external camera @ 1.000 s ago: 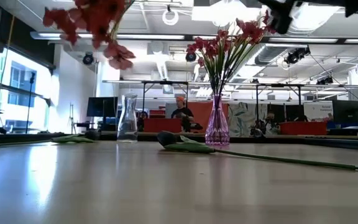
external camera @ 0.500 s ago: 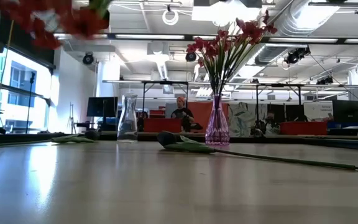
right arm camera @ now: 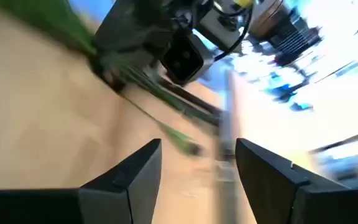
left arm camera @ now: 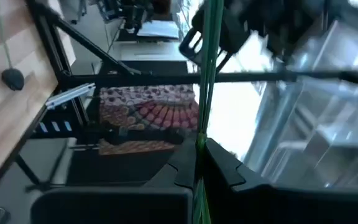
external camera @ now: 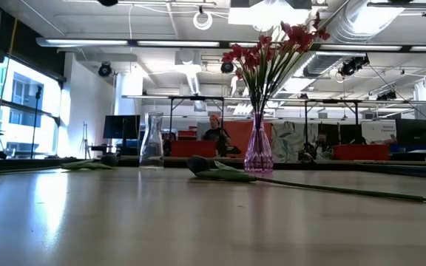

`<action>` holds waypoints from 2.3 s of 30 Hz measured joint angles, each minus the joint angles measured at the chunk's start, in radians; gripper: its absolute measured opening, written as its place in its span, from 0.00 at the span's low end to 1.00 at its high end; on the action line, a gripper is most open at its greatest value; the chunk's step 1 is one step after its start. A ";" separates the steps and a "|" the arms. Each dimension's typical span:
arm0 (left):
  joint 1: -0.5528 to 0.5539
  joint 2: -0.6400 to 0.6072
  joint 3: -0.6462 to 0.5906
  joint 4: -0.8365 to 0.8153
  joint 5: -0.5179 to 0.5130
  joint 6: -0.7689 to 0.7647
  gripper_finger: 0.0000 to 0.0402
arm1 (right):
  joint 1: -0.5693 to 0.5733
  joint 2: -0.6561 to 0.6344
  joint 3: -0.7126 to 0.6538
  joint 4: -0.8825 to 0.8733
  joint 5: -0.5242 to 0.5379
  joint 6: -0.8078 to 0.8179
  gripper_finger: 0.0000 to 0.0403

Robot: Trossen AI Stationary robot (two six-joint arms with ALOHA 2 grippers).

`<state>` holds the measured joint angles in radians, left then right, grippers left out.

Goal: Sort flowers into vase by color
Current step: Put the red flowers into the purple vase

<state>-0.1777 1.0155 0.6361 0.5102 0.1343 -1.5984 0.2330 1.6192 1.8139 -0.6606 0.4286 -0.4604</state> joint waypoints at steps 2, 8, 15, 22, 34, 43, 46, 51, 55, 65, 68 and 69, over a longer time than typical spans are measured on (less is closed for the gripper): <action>0.025 0.006 0.000 -0.019 0.011 -0.074 0.00 | 0.019 0.055 0.072 -0.044 0.093 -0.174 0.50; 0.107 0.007 -0.001 0.000 0.014 -0.170 0.00 | 0.045 0.166 0.178 -0.048 0.237 -0.489 0.50; 0.132 0.012 0.050 0.035 0.011 -0.159 0.00 | 0.036 0.192 0.181 -0.026 0.252 -0.635 0.49; 0.121 0.049 0.086 0.033 0.013 -0.152 0.00 | 0.017 0.193 0.182 0.033 0.185 -0.685 0.49; 0.122 0.074 0.090 0.034 0.018 -0.135 0.00 | -0.011 0.203 0.182 0.040 0.143 -0.672 0.49; 0.122 0.074 0.090 0.034 0.013 -0.126 0.00 | -0.017 0.203 0.181 0.044 0.072 -0.637 0.39; 0.122 0.074 0.090 0.034 0.013 -0.126 0.00 | -0.017 0.203 0.181 0.044 0.071 -0.635 0.32; 0.122 0.073 0.090 0.035 0.010 -0.125 0.00 | -0.017 0.203 0.181 0.041 0.071 -0.604 0.22; 0.125 0.073 0.090 0.038 0.010 -0.125 0.00 | -0.017 0.203 0.180 0.039 0.071 -0.586 0.13; 0.126 0.072 0.090 0.038 0.010 -0.103 0.00 | -0.017 0.203 0.180 0.037 0.067 -0.587 0.03; 0.126 0.072 0.090 0.041 0.014 -0.051 0.00 | -0.017 0.203 0.180 0.040 0.067 -0.587 0.01; 0.126 0.072 0.090 0.042 0.015 -0.038 0.00 | -0.017 0.203 0.180 0.040 0.067 -0.587 0.01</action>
<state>-0.0517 1.0874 0.7265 0.5526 0.1490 -1.6362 0.2161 1.8217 1.9938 -0.6205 0.4957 -1.0473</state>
